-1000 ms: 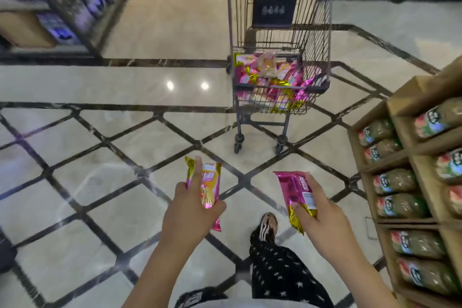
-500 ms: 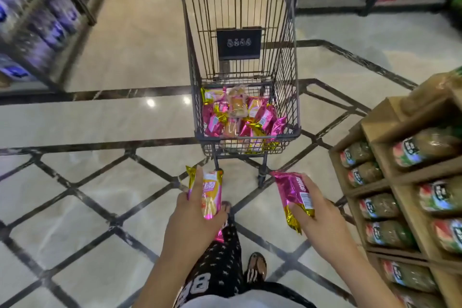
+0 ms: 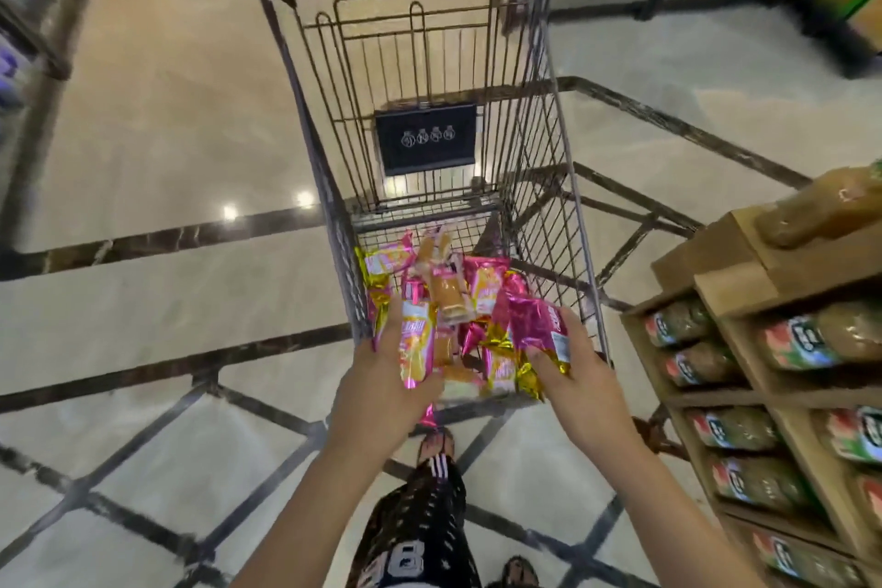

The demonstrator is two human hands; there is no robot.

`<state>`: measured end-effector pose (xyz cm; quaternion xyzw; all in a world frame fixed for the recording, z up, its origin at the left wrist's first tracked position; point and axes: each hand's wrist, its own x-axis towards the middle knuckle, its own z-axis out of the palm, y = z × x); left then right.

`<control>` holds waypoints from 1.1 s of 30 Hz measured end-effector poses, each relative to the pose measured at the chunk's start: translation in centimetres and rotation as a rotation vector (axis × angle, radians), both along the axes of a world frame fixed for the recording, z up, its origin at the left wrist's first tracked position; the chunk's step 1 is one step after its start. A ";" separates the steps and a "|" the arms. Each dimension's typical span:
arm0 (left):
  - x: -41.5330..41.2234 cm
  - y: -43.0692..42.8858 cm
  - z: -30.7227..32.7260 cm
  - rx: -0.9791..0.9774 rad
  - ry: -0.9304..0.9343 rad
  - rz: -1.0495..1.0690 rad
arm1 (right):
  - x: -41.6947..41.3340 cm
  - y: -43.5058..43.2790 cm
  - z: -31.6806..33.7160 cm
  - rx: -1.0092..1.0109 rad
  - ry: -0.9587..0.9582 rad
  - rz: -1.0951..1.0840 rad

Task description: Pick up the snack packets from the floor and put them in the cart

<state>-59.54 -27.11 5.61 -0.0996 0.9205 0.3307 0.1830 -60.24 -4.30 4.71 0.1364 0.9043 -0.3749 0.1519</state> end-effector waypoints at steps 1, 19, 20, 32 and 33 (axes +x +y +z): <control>-1.6 -0.2 -0.2 -0.015 0.002 -0.021 | -1.2 -0.5 -0.2 0.004 0.009 -0.025; -10.9 0.5 -3.0 -0.154 -0.005 -0.240 | -4.8 -0.8 -3.1 0.059 -0.216 -0.136; -10.3 1.0 -3.0 -0.144 -0.001 -0.270 | -3.6 -0.2 -2.6 0.040 -0.216 -0.160; -2.4 13.7 -1.7 -0.203 -0.072 -0.920 | 13.4 9.7 1.0 0.151 -0.293 -0.570; -1.9 15.2 -1.4 -0.208 -0.049 -0.972 | 14.9 10.3 1.1 0.159 -0.283 -0.600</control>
